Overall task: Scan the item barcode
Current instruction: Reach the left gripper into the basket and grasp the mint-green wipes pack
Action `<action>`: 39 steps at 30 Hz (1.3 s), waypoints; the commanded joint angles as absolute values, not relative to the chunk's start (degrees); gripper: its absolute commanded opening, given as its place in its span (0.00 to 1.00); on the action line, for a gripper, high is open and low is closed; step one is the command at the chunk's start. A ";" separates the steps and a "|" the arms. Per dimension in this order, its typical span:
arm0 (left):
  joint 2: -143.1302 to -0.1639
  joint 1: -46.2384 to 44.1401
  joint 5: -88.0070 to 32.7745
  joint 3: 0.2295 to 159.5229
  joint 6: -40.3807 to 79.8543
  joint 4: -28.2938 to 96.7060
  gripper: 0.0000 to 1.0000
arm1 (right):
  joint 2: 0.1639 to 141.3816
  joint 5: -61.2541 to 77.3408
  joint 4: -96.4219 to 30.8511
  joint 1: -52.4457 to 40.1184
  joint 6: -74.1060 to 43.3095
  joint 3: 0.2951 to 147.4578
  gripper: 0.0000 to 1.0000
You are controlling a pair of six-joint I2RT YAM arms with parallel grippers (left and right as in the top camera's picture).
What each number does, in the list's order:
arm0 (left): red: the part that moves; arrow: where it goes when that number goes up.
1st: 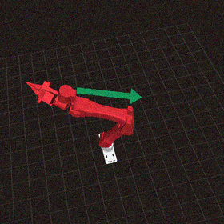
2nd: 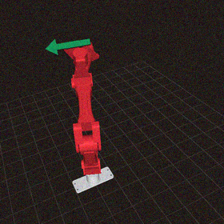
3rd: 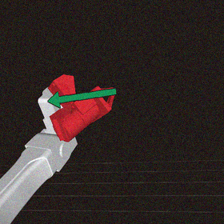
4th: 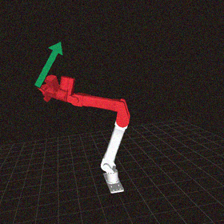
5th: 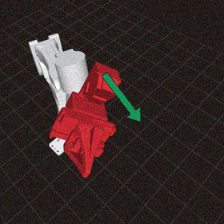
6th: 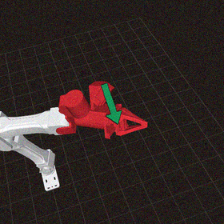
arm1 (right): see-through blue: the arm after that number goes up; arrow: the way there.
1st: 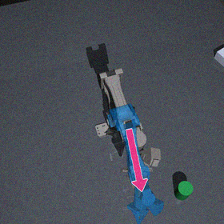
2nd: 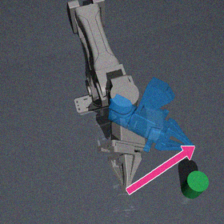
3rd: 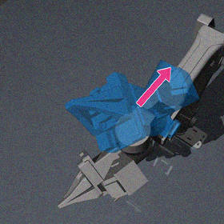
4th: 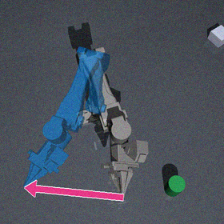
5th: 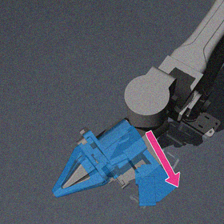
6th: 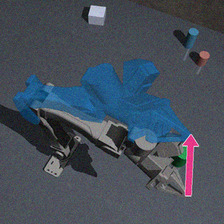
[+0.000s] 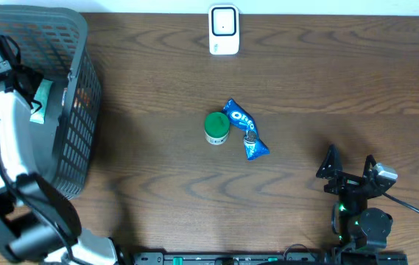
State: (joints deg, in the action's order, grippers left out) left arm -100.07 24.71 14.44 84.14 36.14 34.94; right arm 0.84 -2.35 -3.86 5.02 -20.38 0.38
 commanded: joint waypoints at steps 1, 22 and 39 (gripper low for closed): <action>-105.25 24.84 10.15 84.36 21.10 29.71 0.96 | 0.51 -2.68 -4.05 5.37 -20.56 0.34 0.99; -118.58 24.84 9.45 84.36 -16.93 19.99 0.74 | 0.54 -2.68 -4.05 5.37 -20.56 0.34 0.99; -124.11 27.16 9.47 84.33 -18.85 19.03 0.60 | 0.54 -2.68 -4.05 5.37 -20.56 0.34 0.99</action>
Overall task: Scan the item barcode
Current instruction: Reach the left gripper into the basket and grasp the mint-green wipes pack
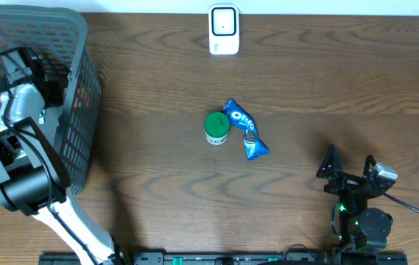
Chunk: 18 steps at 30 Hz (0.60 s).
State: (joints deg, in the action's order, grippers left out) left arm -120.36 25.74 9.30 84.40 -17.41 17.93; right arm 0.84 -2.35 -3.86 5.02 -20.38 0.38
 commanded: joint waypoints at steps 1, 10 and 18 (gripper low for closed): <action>-124.31 27.44 9.47 84.33 -18.85 19.40 0.51 | 0.54 -2.68 -4.05 5.37 -20.56 0.32 0.99; -121.14 28.21 11.22 84.33 -18.79 21.85 0.07 | 0.62 -2.68 -4.05 5.37 -20.56 0.32 0.99; -105.10 28.14 11.09 84.33 -12.27 26.04 0.07 | 0.64 -2.68 -4.05 5.37 -20.56 0.34 0.99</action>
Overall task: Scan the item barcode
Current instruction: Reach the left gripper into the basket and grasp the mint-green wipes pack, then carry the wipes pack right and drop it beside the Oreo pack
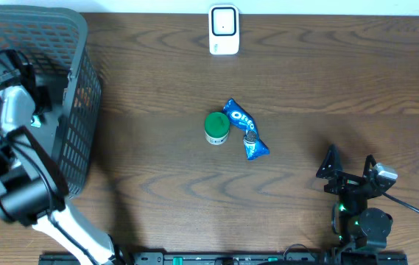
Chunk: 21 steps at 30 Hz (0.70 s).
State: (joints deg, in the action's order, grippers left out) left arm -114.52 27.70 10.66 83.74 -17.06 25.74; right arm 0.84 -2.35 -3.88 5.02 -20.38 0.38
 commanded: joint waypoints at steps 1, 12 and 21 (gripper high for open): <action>-102.24 28.01 10.90 84.33 -9.91 26.55 0.08 | 0.64 -2.68 -4.08 5.37 -20.56 0.34 0.99; -69.34 8.10 -16.27 84.33 -0.49 29.04 0.08 | 0.64 -2.68 -4.05 5.37 -20.56 0.32 0.99; -77.91 -29.15 -16.25 84.31 -0.30 29.26 0.08 | 0.64 -2.68 -4.08 5.37 -20.56 0.34 0.99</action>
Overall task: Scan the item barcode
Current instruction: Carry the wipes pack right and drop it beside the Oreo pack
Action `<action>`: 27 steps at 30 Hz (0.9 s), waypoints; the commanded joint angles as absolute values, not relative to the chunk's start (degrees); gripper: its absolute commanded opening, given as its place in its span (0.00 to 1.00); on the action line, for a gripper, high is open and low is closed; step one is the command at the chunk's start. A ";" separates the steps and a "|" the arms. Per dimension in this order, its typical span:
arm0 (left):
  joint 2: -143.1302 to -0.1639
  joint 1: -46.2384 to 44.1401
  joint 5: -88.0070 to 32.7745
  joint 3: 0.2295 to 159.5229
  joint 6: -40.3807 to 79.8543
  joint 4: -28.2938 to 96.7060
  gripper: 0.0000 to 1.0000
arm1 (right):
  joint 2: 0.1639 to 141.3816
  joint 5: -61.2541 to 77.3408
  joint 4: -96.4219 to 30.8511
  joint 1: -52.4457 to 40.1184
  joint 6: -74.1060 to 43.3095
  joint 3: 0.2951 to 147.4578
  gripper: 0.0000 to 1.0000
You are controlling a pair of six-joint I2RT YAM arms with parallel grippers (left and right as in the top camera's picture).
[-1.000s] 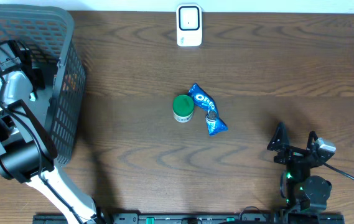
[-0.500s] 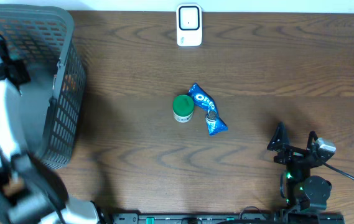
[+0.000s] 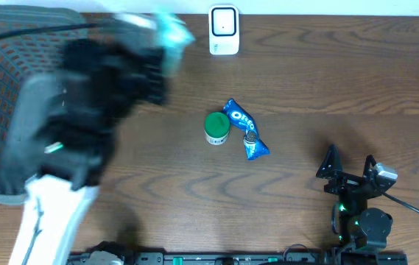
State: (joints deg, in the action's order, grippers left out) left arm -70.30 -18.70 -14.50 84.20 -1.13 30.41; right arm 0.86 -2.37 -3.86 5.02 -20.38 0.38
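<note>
My left arm shows as a large blur, raised toward the camera over the table's left half. Its gripper (image 3: 157, 48) points at the back edge and carries a pale teal item (image 3: 172, 31), which is too smeared to read. The white barcode scanner (image 3: 223, 30) stands at the back centre, just right of that item. My right gripper (image 3: 350, 168) rests open at the front right, with nothing in it.
A grey mesh basket fills the back left corner, partly hidden behind the left arm. A green-lidded can (image 3: 216, 127) and a blue Oreo packet (image 3: 244, 129) lie side by side mid-table.
The left gripper was down inside the basket. It is now out of the basket, high over the table near the scanner, with the teal item in it. The right arm has not moved.
The left gripper stood in the basket beside a teal item at all three earlier moments, shifting slightly within it. Now it holds that item up near the scanner. The can, the Oreo packet and the right arm stayed where they were.
</note>
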 commanded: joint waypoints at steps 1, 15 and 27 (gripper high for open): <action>-80.68 -32.16 -16.25 84.31 -0.32 28.21 0.08 | 0.64 -2.68 -4.05 5.37 -20.56 0.34 0.99; -113.49 -44.69 -16.53 84.31 4.51 11.09 0.08 | 0.64 -2.68 -4.08 5.37 -20.56 0.32 0.99; -119.17 -45.89 -14.76 85.73 4.73 10.07 0.69 | 0.64 -2.68 -4.08 5.37 -20.56 0.34 0.99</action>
